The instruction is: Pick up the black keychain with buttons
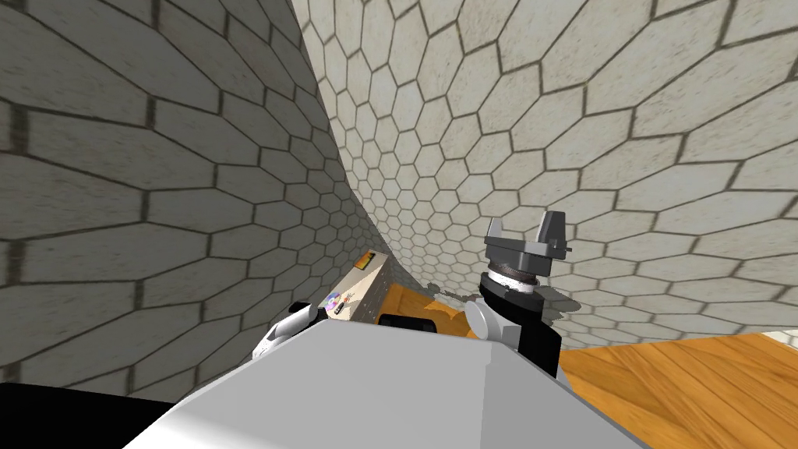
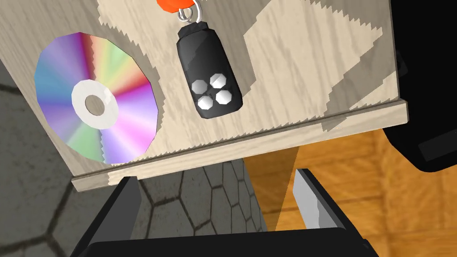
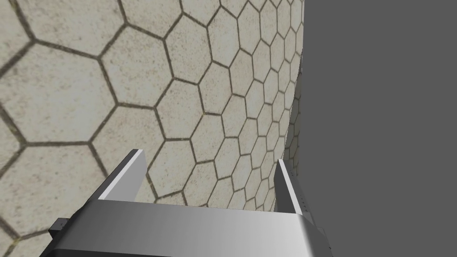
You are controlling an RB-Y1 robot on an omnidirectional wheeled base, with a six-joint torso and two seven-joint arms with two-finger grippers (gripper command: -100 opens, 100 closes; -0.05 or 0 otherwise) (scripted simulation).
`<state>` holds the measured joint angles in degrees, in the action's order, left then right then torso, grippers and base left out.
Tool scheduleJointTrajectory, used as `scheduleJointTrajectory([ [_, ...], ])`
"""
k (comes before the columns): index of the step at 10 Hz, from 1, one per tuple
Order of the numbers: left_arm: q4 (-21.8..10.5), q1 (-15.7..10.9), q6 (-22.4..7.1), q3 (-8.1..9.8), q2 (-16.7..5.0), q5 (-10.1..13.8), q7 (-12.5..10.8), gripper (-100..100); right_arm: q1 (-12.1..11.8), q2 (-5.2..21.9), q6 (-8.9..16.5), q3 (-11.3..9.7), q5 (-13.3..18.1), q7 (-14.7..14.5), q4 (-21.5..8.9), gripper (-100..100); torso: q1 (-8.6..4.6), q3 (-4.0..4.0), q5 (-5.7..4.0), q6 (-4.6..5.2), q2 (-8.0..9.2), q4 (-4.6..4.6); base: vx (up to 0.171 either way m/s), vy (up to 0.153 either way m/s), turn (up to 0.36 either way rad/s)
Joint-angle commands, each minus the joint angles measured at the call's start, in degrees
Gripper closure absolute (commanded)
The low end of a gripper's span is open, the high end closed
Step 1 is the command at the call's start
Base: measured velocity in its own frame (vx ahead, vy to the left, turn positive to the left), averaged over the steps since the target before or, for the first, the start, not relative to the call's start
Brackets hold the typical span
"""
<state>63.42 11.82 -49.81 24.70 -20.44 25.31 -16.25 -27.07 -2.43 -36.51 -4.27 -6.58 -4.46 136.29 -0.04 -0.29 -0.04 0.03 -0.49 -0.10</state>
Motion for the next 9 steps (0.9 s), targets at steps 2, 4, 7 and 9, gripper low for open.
scheduleJointTrajectory([
  [2, -1.9, -1.5, -4.2, -0.46, -0.4, -0.4, -2.3, -100, 0.0, 0.0, 0.0, 0.0, 0.0, 0.0, 0.0, 0, 0.01, 0.03, -0.01, -0.01, 0.07, 0.00, 0.087, -0.022, -0.002],
  [4, -4.4, -3.5, -7.5, -1.11, -1.1, -0.7, -4.5, -100, 0.0, 0.0, 0.0, 0.0, 0.0, 0.0, 0.0, 0, 0.05, 0.05, 0.00, -0.01, 0.09, 0.01, 0.105, -0.008, -0.009],
  [7, -7.2, -5.8, -11.4, -2.09, -1.9, -1.2, -7.2, -100, 0.0, 0.0, 0.0, 0.0, 0.0, 0.0, 0.0, 0, 0.18, -0.02, 0.03, -0.01, -0.02, -0.01, 0.124, 0.020, -0.012],
  [9, -8.8, -7.2, -13.5, -2.83, -2.4, -1.6, -8.9, -100, 0.0, 0.0, 0.0, 0.0, 0.0, 0.0, 0.0, 0, 0.18, 0.03, 0.03, -0.01, 0.07, 0.00, 0.093, 0.021, -0.012],
])
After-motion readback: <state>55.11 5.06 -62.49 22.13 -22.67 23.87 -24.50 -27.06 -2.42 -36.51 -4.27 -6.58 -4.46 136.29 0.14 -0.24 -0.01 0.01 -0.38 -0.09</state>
